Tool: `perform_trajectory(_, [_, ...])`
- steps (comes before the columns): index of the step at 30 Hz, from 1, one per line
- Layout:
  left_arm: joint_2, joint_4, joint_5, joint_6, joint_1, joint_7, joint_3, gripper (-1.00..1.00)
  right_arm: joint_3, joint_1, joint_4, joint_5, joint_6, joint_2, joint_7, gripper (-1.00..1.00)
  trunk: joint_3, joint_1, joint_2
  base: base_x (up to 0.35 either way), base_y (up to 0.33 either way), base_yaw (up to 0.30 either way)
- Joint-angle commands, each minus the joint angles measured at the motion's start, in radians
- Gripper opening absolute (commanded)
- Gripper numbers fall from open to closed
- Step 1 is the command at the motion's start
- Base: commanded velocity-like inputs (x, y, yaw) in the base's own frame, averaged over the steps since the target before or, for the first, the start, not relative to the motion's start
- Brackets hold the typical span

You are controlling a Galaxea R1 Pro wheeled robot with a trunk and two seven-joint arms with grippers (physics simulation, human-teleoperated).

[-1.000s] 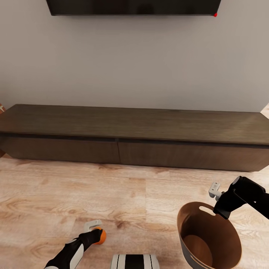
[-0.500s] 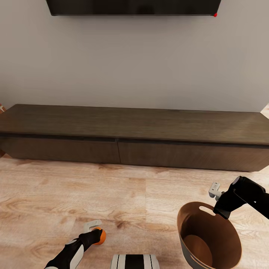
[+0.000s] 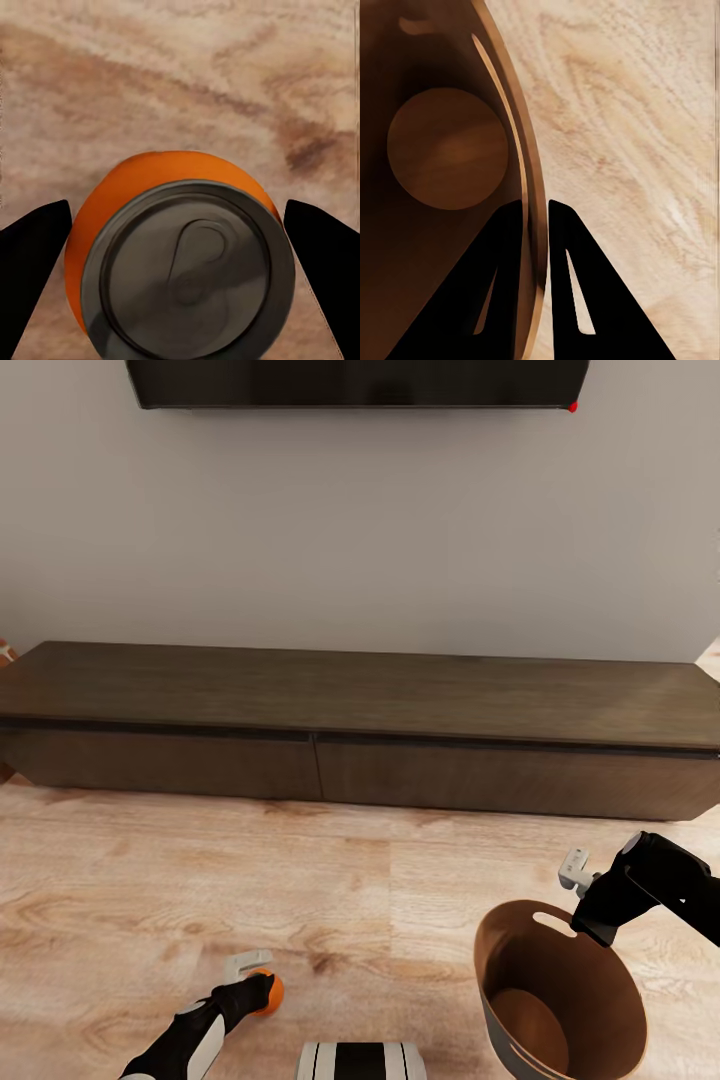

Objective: Put the three can of soda from the living room inside the tash can in the kitchen.

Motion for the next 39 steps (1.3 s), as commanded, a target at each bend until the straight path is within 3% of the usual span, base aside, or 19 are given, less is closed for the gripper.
perform_trajectory(1, [0.000,-0.001,0.000,0.001,0.000,0.000,0.000,-1.00,0.001,0.000,0.000,-0.018,0.011,0.000,0.005,-1.00,0.004,0.000,0.000,-0.001,0.000,0.000])
perform_trajectory(20, [-0.001,-0.006,0.000,0.005,-0.001,0.006,0.002,-1.00,0.001,0.000,0.004,-0.016,0.011,0.001,0.005,-1.00,0.077,-0.009,0.005,0.000,0.000,0.000])
perform_trajectory(23, [-0.001,-0.006,0.001,0.006,-0.001,0.006,0.002,-1.00,0.000,0.000,0.029,0.016,0.011,0.005,0.005,-1.00,0.089,-0.010,0.005,0.000,0.000,0.000])
perform_trajectory(26, [-0.002,-0.006,0.002,0.006,-0.002,0.007,0.003,-1.00,-0.004,0.000,0.069,0.086,0.011,0.014,0.006,-1.00,0.101,-0.012,0.006,0.000,0.000,0.000])
perform_trajectory(29, [-0.002,-0.007,0.004,0.016,-0.003,0.007,0.003,-1.00,-0.006,0.000,0.084,0.111,0.011,0.025,0.006,-1.00,0.112,-0.013,0.007,0.000,0.000,0.000])
perform_trajectory(35, [0.000,-0.064,0.010,0.083,-0.005,0.004,0.004,-1.00,-0.018,0.001,0.119,0.127,0.011,0.075,0.001,-1.00,0.135,-0.016,0.008,0.000,0.000,0.000])
perform_trajectory(39, [0.000,-0.090,0.011,0.118,-0.006,0.004,0.005,-1.00,-0.055,0.001,0.148,0.135,0.011,0.115,-0.005,-1.00,0.151,-0.018,0.009,0.000,0.000,0.000])
